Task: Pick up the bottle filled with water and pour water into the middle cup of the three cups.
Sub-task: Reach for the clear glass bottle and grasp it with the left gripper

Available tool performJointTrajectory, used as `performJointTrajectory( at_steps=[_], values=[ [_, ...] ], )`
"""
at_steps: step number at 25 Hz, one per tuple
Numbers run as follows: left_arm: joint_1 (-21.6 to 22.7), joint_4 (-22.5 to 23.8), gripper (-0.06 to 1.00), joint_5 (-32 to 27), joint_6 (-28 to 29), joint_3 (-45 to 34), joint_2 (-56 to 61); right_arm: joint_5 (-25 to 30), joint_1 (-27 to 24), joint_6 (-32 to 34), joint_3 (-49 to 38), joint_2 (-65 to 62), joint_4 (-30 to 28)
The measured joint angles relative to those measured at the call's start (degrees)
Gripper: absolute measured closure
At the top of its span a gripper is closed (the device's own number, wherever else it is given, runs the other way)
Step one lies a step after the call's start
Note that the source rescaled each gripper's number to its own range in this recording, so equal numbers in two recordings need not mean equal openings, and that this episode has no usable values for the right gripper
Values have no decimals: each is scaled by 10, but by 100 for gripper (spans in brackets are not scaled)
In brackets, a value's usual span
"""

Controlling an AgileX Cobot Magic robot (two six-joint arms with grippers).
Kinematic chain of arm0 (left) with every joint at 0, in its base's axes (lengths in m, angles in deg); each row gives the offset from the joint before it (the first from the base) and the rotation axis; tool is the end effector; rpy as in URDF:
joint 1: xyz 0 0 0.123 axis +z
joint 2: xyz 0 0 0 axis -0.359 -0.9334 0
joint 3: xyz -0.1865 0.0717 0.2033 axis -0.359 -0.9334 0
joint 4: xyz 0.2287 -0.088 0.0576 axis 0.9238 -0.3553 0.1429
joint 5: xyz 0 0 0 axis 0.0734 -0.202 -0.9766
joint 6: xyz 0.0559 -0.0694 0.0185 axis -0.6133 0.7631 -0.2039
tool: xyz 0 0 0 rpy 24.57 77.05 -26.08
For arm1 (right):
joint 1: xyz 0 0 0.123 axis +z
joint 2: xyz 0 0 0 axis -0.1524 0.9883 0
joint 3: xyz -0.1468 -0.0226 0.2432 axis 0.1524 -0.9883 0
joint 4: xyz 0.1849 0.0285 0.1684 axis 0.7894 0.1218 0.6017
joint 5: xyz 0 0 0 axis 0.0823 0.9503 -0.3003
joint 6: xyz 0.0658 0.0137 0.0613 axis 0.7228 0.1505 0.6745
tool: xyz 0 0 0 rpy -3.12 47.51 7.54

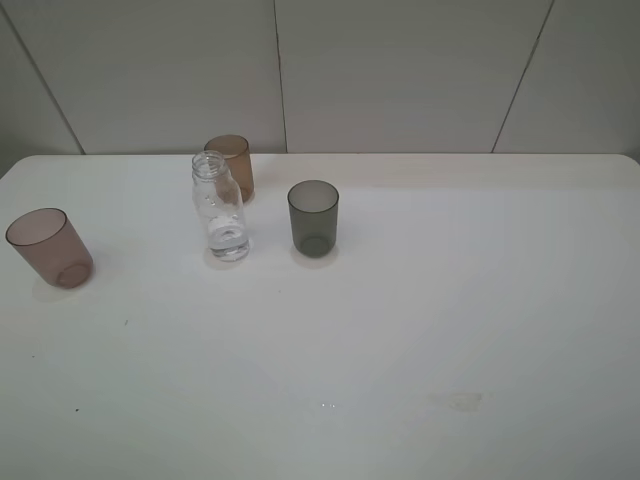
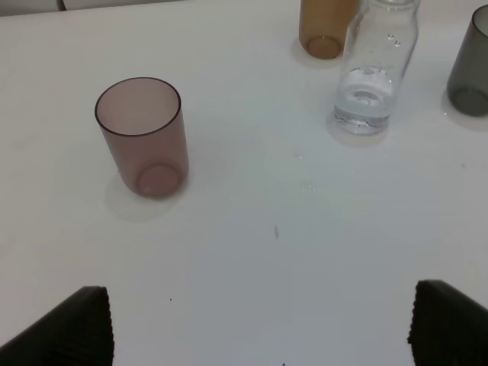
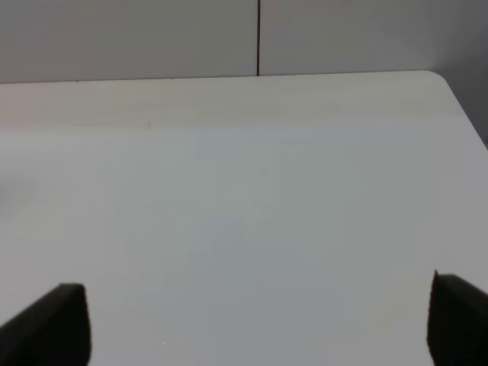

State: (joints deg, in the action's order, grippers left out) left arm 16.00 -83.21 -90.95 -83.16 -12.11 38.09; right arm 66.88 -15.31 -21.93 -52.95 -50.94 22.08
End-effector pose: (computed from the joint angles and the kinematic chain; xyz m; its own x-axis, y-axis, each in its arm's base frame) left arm -0.0068 -0.0031 0.2778 -0.4465 0.0632 -0.8926 0.1330 0.9911 0.0037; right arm -0.0078 0.0009 0.2827 -0.4372 0.0363 -0.8986 0.1080 0.9941 -0.0123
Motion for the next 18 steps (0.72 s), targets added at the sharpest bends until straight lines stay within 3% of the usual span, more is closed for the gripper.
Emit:
performJointTrajectory(
  at_steps=[18],
  values=[
    [0, 0, -6, 0, 0, 0, 0, 0, 0, 0, 0, 0, 0]
  ],
)
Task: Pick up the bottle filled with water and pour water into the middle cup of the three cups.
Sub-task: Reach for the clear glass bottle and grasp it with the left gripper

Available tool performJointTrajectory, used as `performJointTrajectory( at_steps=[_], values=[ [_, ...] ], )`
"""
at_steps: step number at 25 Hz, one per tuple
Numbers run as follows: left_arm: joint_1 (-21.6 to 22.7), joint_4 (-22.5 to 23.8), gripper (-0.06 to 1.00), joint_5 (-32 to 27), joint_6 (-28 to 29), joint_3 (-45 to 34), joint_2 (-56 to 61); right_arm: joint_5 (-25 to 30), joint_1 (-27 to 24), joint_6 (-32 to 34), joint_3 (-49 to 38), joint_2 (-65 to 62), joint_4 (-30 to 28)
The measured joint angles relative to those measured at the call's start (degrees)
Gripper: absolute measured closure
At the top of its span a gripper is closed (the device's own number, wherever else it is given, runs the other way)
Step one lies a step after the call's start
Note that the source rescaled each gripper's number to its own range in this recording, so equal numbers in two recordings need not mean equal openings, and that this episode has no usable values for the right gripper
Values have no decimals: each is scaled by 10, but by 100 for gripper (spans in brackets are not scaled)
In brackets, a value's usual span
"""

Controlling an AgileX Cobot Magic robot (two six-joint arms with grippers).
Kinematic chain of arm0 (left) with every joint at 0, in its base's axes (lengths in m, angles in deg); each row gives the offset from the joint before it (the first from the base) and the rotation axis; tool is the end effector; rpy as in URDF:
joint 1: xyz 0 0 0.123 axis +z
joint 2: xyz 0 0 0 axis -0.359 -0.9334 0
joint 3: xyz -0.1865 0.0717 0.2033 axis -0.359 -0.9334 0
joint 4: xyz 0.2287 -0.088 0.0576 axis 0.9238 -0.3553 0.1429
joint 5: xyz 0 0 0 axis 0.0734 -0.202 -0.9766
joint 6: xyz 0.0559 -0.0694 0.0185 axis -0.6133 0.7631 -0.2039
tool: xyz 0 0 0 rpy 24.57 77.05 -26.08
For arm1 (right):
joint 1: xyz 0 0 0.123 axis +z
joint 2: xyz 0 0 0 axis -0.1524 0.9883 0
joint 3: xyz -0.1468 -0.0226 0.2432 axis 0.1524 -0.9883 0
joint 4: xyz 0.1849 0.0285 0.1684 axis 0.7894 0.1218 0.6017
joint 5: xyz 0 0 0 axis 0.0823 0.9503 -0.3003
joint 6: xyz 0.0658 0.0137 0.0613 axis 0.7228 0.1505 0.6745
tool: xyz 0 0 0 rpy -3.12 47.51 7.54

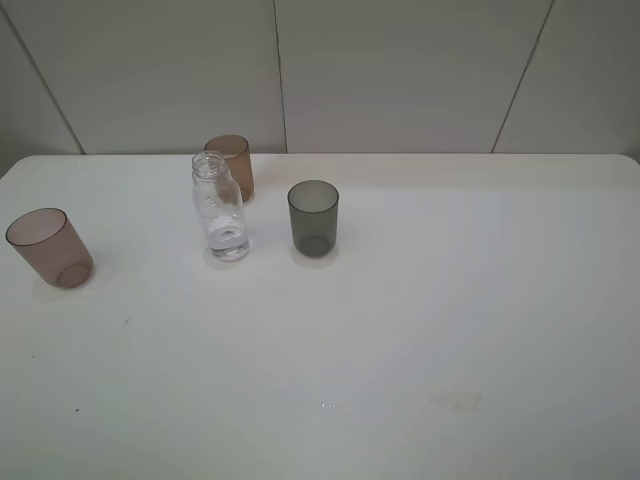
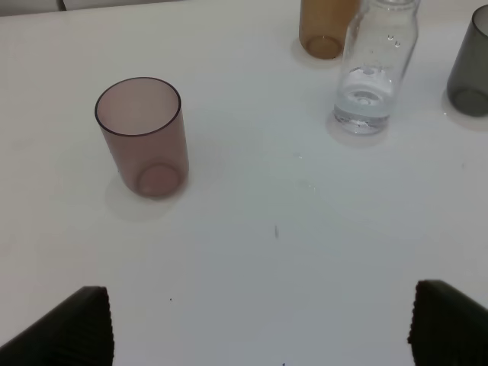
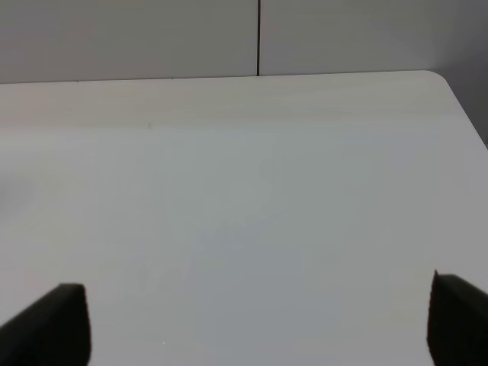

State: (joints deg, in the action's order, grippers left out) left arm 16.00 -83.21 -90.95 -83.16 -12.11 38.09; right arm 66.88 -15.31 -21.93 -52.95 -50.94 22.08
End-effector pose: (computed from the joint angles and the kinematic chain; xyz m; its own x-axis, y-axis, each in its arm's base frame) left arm -0.0068 -0.0031 0.2778 -0.4465 0.0632 -0.8926 0.1330 0.9911 0.0037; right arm -0.0078 0.0009 0.2827 -0.4372 0.0363 -0.8986 0.1080 0.9941 -0.0123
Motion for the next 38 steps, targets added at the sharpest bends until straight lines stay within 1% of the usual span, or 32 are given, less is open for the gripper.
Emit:
performJointTrajectory(
  at_steps=[8, 13, 18, 23, 26, 28, 31, 36, 38],
  values=[
    [0, -1, -6, 0, 0, 0, 0, 0, 0, 0, 0, 0, 0],
    [0, -43, -6, 4, 0, 0, 0, 0, 0, 0, 0, 0, 0],
    [-17, -47, -6, 4, 0, 0, -3, 0, 0, 0, 0, 0, 0],
    [-17, -47, -6, 16, 0, 7, -40, 0, 0, 0, 0, 0, 0],
    [-17, -59, -6, 79, 0, 18, -76, 0, 0, 0, 0, 0, 0],
    [-17, -71, -6, 136, 0, 25, -121, 0, 0, 0, 0, 0, 0],
    [-17, -77, -6, 221, 0, 28, -220, 0, 0, 0, 0, 0, 0],
    [-20, -88, -6, 394, 0, 28, -381, 0, 0, 0, 0, 0, 0],
    [-35, -89, -6, 434, 0, 28, -440, 0, 0, 0, 0, 0, 0]
  ],
)
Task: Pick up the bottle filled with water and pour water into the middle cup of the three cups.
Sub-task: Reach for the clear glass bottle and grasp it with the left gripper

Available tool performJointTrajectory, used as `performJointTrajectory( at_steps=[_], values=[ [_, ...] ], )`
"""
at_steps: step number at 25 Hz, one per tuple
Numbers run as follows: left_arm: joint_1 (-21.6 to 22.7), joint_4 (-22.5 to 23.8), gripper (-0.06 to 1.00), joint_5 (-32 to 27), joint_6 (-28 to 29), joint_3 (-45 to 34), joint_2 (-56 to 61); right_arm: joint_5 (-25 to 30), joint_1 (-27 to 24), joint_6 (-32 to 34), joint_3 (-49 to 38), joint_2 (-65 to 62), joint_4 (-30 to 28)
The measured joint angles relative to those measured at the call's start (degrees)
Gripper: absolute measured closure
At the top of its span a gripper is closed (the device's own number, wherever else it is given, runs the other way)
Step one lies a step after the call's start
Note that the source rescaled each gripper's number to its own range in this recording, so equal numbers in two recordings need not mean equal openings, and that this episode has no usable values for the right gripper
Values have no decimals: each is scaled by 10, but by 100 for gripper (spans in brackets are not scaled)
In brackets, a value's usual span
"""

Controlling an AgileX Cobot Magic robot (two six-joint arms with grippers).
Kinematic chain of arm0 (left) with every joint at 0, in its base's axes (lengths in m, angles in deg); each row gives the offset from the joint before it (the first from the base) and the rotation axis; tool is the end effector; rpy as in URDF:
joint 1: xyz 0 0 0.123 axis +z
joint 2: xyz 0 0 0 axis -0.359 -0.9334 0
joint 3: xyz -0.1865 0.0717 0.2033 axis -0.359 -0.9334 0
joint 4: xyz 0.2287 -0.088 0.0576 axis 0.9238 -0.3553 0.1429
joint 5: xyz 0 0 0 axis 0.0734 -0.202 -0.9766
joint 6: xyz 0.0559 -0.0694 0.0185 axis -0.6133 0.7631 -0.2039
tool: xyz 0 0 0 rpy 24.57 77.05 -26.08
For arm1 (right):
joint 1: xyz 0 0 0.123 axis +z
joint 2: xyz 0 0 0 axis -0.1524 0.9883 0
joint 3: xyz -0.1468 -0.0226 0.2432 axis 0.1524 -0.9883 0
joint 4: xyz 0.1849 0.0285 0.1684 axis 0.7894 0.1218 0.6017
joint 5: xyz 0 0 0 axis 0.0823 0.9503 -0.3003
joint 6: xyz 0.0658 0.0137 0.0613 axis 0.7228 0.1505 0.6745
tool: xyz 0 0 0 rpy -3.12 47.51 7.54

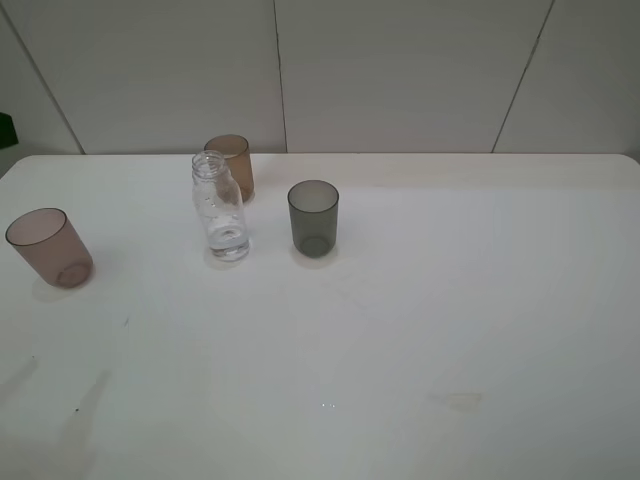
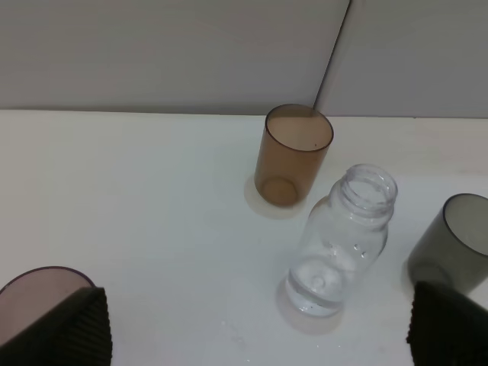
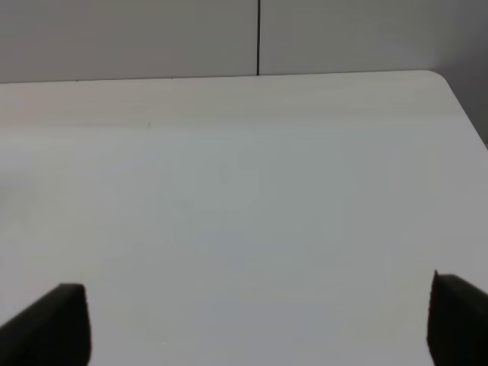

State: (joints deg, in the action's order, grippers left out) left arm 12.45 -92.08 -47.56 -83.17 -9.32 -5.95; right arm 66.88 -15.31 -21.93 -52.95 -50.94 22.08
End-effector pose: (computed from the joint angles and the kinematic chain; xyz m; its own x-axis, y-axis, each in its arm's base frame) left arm 0.1540 -0.0289 0.2994 -0.4331 -0.0800 -0.8978 0.1422 0.9775 -0.1558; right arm -0.0078 0.0009 0.2827 -0.4372 0.0363 -0.8986 0.1080 0.9941 -0.0123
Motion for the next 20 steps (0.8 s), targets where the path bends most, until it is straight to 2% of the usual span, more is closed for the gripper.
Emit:
performJointTrajectory(
  at_steps=[6, 11, 17, 20],
  values=[
    [-125, 0, -6, 86, 1, 0, -142, 0, 0, 0, 0, 0, 0],
    [-170, 0, -6, 158, 26, -1, -238, 0, 0, 0, 0, 0, 0],
    [-230, -2, -6, 345, 30, -68, -303, 0, 0, 0, 0, 0, 0],
    [-243, -7, -6, 446, 26, -113, -337, 0, 0, 0, 0, 0, 0]
  ],
)
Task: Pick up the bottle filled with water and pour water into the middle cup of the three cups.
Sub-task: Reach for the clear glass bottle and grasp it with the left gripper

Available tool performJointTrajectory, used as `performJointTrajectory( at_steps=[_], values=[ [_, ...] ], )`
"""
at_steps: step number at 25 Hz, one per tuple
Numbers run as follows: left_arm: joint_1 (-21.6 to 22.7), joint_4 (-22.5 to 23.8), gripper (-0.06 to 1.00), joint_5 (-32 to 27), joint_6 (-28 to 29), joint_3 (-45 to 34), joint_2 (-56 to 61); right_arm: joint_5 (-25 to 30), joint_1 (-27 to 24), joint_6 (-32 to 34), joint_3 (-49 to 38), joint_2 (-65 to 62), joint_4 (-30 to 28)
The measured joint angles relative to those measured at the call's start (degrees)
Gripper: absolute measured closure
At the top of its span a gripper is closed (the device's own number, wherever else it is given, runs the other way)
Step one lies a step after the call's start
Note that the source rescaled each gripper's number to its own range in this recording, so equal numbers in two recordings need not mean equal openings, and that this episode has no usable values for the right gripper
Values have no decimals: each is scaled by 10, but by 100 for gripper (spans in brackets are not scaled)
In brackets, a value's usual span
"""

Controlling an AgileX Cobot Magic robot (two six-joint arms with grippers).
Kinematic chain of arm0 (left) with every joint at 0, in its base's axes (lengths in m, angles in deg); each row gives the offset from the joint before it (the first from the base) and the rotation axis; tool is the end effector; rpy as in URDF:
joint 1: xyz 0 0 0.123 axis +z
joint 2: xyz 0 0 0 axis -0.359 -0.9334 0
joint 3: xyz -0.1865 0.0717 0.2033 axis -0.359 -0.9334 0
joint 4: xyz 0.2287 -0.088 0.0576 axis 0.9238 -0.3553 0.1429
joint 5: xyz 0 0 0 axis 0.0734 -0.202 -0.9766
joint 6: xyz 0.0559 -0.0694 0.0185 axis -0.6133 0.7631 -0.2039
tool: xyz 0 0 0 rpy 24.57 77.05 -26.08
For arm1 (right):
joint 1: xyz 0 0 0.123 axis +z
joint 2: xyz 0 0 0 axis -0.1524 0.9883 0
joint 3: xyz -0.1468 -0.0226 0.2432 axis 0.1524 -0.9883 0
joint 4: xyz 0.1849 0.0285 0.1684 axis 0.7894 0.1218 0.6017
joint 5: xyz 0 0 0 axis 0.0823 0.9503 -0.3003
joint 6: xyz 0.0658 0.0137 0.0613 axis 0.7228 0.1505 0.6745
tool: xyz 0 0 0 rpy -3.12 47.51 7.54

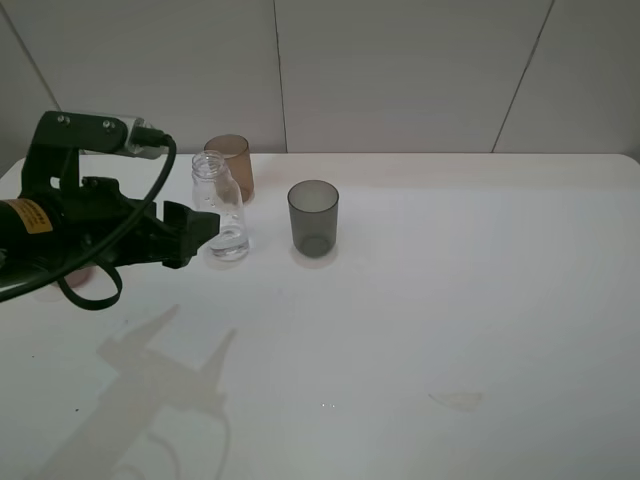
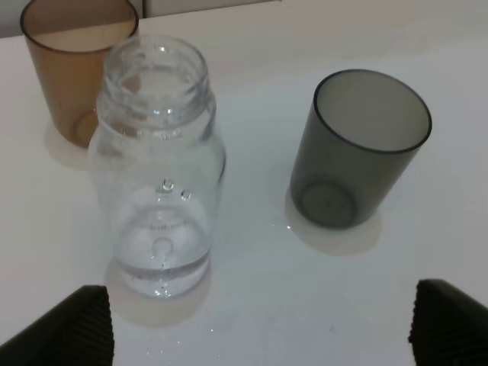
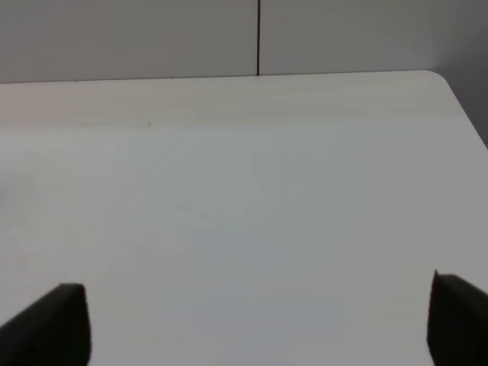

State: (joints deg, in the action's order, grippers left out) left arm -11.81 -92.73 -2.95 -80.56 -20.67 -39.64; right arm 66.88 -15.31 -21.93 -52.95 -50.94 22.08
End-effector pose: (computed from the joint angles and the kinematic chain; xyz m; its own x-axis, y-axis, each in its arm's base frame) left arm 0.1969 -0.1170 0.1834 -0.4449 0.0654 -0.8932 0.3919 0.9110 -0.1285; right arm -0.0078 0.0009 0.2827 -0.4372 0.0363 -0.8986 0.1080 0.9941 -0.0123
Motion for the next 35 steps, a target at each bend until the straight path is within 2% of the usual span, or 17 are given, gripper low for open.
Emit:
performJointTrajectory(
  at_steps=[6, 11, 13, 19, 35],
  values=[
    [-2, -36, -6, 197, -25, -45, -104, 0, 0, 0, 0, 0, 0],
    [-2, -27, -6, 359, -12, -45, -214, 0, 0, 0, 0, 0, 0],
    [-2, -15, -6, 405, -9, -45, -254, 0, 0, 0, 0, 0, 0],
    [-2, -13, -6, 414, 0, -28, -329, 0, 0, 0, 0, 0, 0],
    [-2, -37, -6, 423, 0, 78, -387, 0, 0, 0, 0, 0, 0]
  ],
)
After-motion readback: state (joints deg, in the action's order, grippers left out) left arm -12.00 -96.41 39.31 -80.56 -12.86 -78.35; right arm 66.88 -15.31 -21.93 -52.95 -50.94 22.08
